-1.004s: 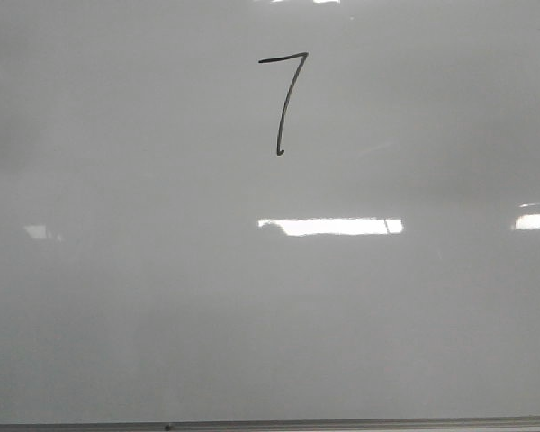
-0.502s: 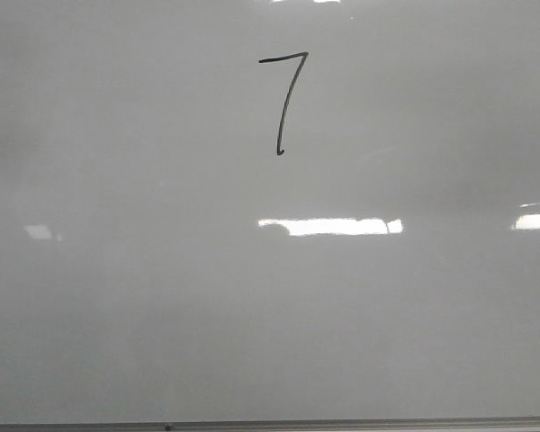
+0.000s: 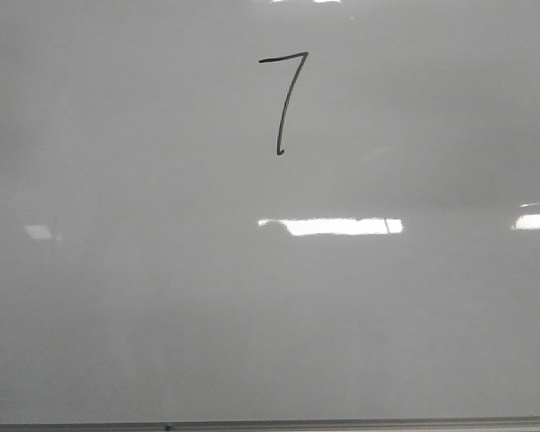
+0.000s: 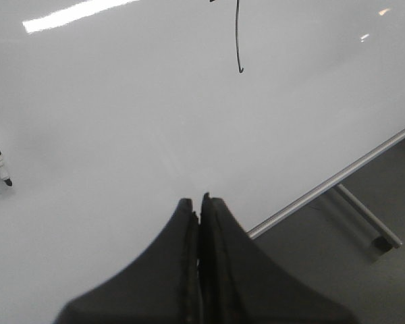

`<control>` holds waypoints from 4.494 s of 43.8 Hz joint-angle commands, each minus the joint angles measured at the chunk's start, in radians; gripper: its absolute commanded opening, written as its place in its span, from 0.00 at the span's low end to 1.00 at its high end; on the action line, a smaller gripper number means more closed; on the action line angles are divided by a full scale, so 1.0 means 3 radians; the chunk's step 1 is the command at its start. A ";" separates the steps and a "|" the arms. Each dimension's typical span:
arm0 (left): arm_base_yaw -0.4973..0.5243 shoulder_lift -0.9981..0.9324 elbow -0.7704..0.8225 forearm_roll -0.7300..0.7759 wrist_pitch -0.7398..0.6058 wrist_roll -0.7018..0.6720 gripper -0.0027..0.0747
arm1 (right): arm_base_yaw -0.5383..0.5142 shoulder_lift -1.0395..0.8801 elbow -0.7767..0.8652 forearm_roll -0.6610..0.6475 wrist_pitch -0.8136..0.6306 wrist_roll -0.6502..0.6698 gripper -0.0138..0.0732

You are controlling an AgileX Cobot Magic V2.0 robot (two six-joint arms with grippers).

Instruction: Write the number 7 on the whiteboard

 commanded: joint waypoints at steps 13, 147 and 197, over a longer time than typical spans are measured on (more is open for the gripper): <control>-0.0022 -0.0008 -0.0084 -0.0040 -0.0243 0.0002 0.01 | 0.0002 0.0012 -0.0086 -0.0027 -0.0203 -0.0004 0.02; 0.1675 -0.2155 0.2773 0.0651 -0.2886 -0.0562 0.01 | 0.0002 -0.0001 -0.0086 -0.0027 -0.0190 -0.0004 0.02; 0.1675 -0.2155 0.2773 0.0651 -0.2886 -0.0562 0.01 | -0.1294 -0.1603 0.1631 -0.0012 -0.2601 -0.0004 0.02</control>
